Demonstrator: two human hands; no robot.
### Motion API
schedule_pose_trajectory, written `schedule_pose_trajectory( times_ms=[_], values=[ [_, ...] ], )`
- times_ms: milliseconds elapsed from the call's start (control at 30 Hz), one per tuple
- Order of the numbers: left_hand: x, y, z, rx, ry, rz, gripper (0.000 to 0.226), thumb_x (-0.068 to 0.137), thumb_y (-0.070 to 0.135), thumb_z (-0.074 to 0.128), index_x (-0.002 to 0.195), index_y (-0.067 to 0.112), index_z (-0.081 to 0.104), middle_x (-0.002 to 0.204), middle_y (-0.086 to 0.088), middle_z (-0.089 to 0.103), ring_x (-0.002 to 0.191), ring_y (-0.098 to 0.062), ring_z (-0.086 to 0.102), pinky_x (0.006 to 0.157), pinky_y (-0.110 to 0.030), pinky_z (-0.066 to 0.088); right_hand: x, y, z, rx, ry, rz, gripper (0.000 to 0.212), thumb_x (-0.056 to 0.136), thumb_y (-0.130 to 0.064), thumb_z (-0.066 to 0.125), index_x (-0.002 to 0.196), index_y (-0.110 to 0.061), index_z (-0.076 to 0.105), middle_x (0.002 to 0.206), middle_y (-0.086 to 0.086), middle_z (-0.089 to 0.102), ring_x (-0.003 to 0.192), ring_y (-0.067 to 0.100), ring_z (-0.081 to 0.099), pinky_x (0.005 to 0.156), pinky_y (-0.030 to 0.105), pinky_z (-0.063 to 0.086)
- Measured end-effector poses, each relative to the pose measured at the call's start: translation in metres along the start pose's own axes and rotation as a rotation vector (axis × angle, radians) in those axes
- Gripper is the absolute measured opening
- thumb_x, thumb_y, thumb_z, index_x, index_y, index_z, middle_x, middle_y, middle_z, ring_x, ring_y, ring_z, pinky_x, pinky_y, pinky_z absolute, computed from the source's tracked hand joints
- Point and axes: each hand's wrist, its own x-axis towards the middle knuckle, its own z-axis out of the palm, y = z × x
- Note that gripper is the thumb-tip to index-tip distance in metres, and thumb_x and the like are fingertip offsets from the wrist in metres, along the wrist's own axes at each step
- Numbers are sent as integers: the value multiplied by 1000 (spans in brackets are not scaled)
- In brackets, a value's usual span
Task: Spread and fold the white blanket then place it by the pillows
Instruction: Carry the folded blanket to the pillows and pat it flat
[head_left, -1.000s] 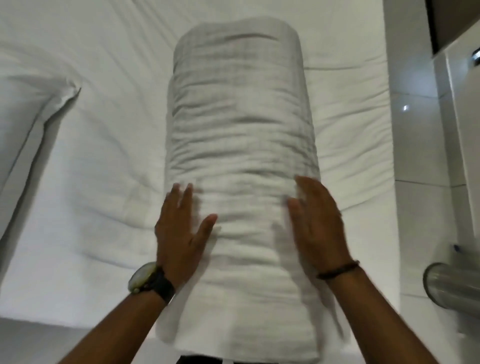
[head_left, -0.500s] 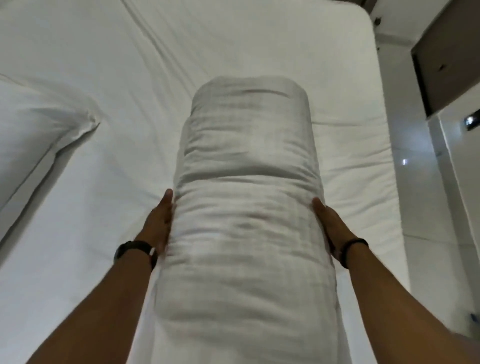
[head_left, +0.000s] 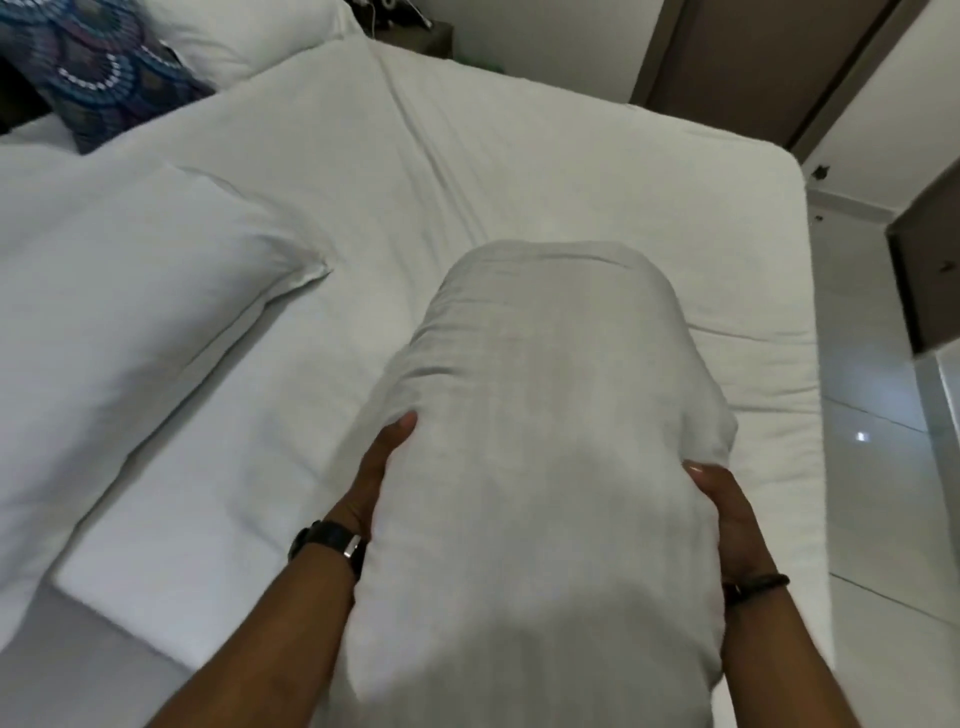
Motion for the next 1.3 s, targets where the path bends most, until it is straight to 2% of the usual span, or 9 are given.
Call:
schedule_pose_trajectory(
  times_ms=[233, 400, 600, 733, 833, 967, 1033, 1133, 1300],
  values=[
    [-138, 100, 7, 23, -32, 128, 40, 83, 31, 45, 77, 18, 83, 80, -4, 78, 69, -16, 74, 56, -24, 58, -115, -19, 101, 59, -84, -128, 35, 78, -25, 49, 86, -14, 81, 88, 7, 77, 78, 22, 74, 59, 29, 58],
    [-204, 165, -5, 61, -19, 287, 65, 102, 18, 28, 65, 21, 81, 69, 4, 75, 62, -8, 71, 53, -17, 54, -167, -21, 174, 70, -178, -252, 44, 78, -23, 54, 120, -12, 65, 106, 8, 73, 92, 24, 71, 73, 34, 59],
    [-271, 236, -82, 66, -22, 437, 54, 97, 20, 36, 68, 20, 81, 69, 0, 74, 60, -12, 71, 51, -20, 55, -198, 22, 283, 27, -270, -346, 33, 78, -18, 50, 95, -14, 79, 96, 8, 75, 84, 23, 73, 66, 32, 59],
    [-325, 293, -153, 103, 1, 510, 53, 98, 19, 36, 70, 20, 81, 69, 1, 75, 59, -10, 70, 50, -19, 54, -206, 73, 367, 31, -345, -429, 35, 80, -17, 52, 106, -16, 76, 111, 6, 72, 100, 22, 69, 79, 33, 58],
    [-360, 336, -205, 133, 51, 566, 28, 95, 22, 44, 94, 14, 71, 76, -1, 74, 63, -10, 70, 54, -19, 55, -203, 109, 431, 40, -409, -477, 37, 80, -18, 53, 110, -17, 75, 115, 5, 71, 105, 21, 67, 83, 31, 57],
    [-376, 389, -265, 170, 87, 602, 40, 98, 22, 40, 79, 17, 75, 66, 3, 73, 56, -7, 68, 49, -16, 52, -194, 148, 498, 22, -514, -495, 34, 82, -19, 54, 107, -19, 76, 114, 2, 72, 105, 19, 68, 81, 30, 56],
    [-371, 411, -290, 203, 77, 609, 53, 98, 23, 39, 62, 21, 78, 63, 6, 71, 55, -6, 67, 49, -15, 51, -183, 161, 525, 31, -513, -503, 34, 84, -19, 52, 109, -19, 75, 115, 3, 71, 106, 20, 67, 81, 30, 56],
    [-349, 443, -325, 215, 77, 576, 58, 99, 24, 38, 55, 23, 76, 60, 7, 69, 54, -4, 64, 51, -14, 51, -155, 173, 566, 14, -484, -522, 34, 81, -20, 55, 109, -18, 75, 115, 4, 71, 106, 20, 67, 82, 30, 56],
    [-286, 497, -386, 162, 143, 541, 41, 97, 24, 43, 75, 20, 78, 72, 3, 72, 62, -8, 68, 57, -18, 55, -81, 197, 632, 1, -476, -494, 34, 80, -24, 56, 107, -19, 76, 111, 3, 73, 102, 20, 69, 78, 30, 57]
  ],
)
